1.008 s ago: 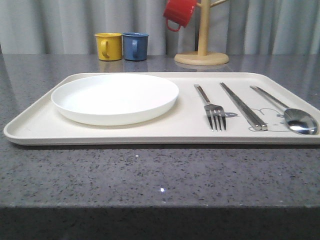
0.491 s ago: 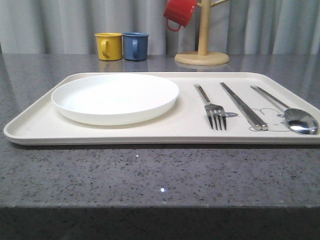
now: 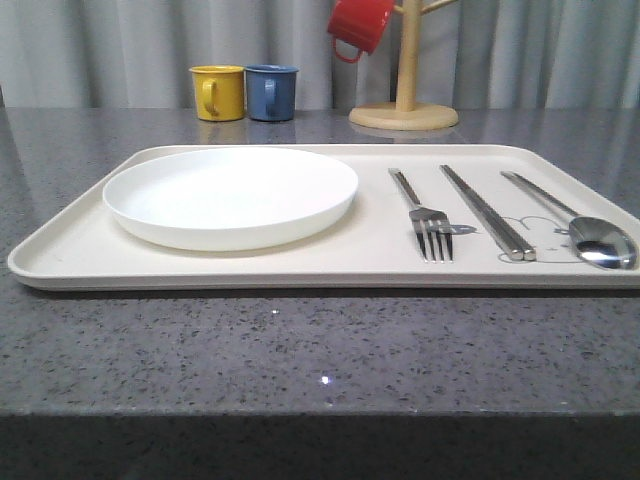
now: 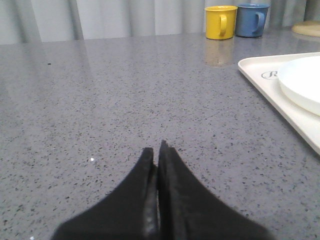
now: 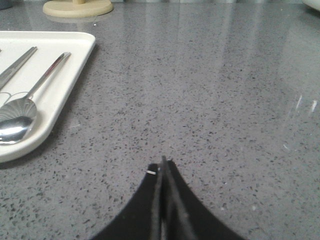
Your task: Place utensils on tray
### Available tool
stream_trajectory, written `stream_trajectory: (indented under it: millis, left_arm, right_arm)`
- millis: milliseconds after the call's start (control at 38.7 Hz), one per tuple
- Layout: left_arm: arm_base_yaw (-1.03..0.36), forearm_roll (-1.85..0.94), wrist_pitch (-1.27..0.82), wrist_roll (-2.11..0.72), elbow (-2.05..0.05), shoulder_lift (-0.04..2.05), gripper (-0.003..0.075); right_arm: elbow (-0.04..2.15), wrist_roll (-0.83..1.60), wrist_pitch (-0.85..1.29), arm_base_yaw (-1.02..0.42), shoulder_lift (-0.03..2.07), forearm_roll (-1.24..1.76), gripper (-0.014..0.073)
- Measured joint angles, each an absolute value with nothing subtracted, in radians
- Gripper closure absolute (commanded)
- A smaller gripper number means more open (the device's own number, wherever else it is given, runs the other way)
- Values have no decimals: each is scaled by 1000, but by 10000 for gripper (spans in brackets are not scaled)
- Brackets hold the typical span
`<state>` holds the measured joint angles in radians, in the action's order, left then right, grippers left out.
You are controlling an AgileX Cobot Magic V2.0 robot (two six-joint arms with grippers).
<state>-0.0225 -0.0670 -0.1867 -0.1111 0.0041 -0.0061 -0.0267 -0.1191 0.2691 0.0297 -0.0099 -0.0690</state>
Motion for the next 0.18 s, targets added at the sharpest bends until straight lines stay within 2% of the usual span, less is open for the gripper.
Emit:
stream_trajectory:
  millis: [181]
  left_arm:
    - [-23,-67,-187,-111,4,-6,738]
  right_arm:
    - [-27,-119,269,30,-10,-69,662]
